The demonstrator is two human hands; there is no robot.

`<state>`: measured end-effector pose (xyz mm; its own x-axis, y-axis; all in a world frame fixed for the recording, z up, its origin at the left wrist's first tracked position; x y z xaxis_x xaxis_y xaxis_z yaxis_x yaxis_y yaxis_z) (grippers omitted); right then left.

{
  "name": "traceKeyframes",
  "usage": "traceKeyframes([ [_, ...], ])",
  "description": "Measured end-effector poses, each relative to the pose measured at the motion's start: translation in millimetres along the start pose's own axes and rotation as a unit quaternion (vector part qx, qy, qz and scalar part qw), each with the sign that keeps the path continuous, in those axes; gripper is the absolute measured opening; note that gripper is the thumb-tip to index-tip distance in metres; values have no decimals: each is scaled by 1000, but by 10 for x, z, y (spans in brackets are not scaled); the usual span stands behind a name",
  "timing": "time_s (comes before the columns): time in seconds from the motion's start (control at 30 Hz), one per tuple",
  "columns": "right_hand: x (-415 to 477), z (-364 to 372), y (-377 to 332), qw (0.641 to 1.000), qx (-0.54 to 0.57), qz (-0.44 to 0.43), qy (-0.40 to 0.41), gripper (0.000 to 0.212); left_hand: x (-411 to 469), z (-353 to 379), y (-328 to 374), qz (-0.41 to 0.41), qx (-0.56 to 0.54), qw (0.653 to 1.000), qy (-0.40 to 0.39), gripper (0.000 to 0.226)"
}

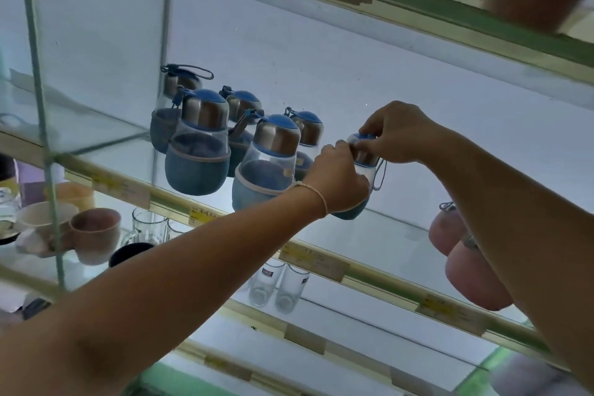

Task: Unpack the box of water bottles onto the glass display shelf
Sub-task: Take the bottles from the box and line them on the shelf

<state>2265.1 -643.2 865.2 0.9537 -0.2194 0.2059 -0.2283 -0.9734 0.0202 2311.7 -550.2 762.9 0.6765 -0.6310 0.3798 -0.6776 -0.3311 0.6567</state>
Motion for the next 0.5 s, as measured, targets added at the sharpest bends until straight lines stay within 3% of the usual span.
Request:
traceKeyframes([
  [0.5, 35, -82, 247, 999, 11, -19, -29, 28, 121, 218, 58, -13, 1, 1000, -9, 60],
])
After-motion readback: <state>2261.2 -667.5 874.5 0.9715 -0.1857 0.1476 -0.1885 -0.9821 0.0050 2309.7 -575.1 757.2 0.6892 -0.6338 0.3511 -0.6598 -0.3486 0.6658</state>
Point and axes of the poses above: each hand's wrist, its own x-axis towards the middle knuckle, its own z-axis out of the palm, y = z × x, the point moved 1 cm from there along x, towards the middle knuckle, and after that the axes turned 9 degrees about -y, right-handed, at the moved point
